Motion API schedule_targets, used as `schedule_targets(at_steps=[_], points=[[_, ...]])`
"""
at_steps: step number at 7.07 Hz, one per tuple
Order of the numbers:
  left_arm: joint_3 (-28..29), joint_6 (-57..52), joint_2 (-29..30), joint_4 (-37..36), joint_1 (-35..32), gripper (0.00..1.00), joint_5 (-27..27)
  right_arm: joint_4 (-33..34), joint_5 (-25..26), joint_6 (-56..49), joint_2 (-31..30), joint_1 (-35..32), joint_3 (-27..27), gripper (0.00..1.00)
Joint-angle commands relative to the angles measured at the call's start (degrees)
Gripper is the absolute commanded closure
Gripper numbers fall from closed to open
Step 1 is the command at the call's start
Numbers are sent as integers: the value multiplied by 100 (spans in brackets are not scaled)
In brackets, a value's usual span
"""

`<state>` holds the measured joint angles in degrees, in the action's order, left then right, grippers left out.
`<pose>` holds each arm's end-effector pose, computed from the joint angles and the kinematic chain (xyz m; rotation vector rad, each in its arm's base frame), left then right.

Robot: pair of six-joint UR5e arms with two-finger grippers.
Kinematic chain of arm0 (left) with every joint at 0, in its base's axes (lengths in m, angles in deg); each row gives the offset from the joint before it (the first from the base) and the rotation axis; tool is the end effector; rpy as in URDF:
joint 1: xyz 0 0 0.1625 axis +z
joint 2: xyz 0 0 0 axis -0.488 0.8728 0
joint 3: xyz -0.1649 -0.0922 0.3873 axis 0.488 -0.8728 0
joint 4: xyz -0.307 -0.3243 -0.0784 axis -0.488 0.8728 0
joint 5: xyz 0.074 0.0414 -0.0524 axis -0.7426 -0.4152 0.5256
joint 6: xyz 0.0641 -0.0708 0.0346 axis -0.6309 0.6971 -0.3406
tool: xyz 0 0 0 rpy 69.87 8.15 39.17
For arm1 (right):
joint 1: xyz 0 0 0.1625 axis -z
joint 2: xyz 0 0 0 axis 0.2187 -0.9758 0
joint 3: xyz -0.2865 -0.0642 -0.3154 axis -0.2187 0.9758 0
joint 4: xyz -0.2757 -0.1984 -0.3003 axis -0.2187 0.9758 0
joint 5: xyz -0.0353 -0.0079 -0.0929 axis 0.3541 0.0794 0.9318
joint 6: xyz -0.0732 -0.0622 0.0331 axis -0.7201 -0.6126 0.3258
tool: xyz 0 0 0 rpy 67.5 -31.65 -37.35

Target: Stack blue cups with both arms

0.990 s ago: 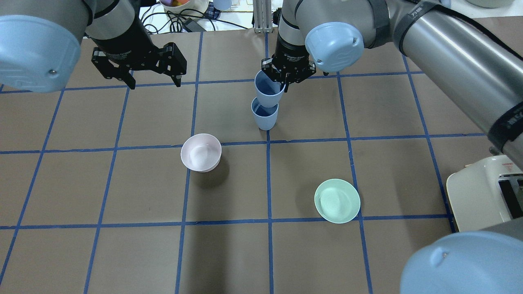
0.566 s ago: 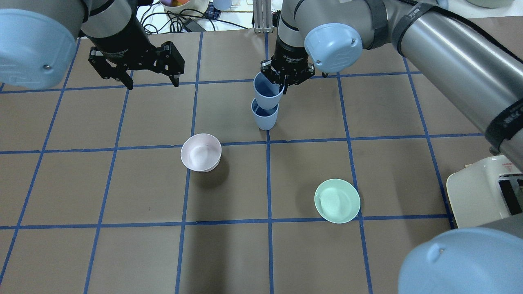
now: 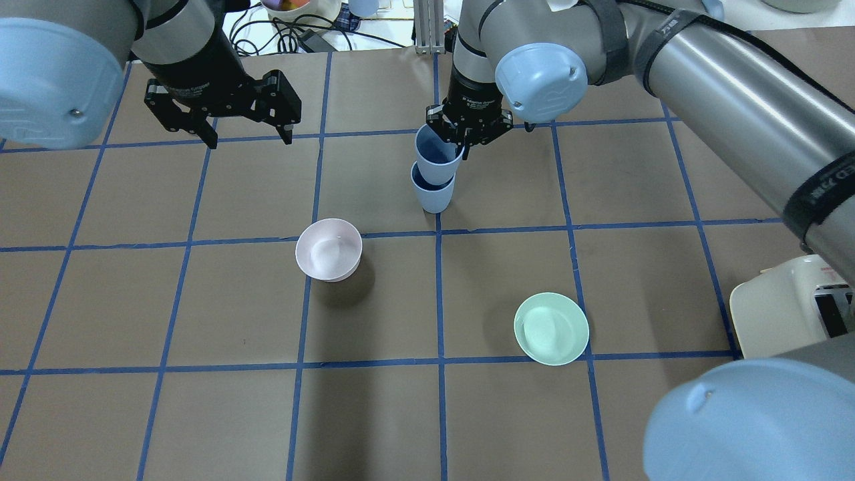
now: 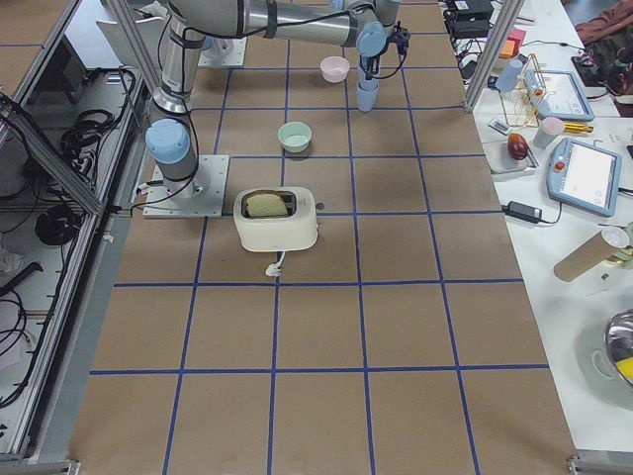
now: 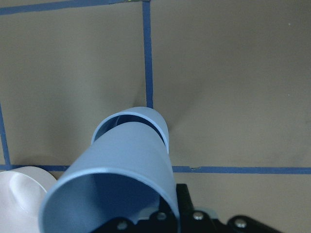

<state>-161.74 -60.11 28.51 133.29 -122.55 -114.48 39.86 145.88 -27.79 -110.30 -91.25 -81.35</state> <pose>-0.1641 -0.5514 0.5013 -0.0347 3.1291 -0.1312 0.3141 -0.6564 0.3353 0.0461 3.0054 0.0512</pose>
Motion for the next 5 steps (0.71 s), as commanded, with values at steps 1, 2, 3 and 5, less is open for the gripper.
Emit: schedule_targets(at_steps=[1,2,3,5], points=[[-5,0,-4,0,0,0,0,65,9,17,58,0,3,0],[-5,0,-13,0,0,0,-9,65,9,17,49,0,11,0],[-5,0,-13,0,0,0,0,56,9,17,41,0,20,0],[-5,0,-13,0,0,0,-9,-197,97,-123,-169,113,134,0]])
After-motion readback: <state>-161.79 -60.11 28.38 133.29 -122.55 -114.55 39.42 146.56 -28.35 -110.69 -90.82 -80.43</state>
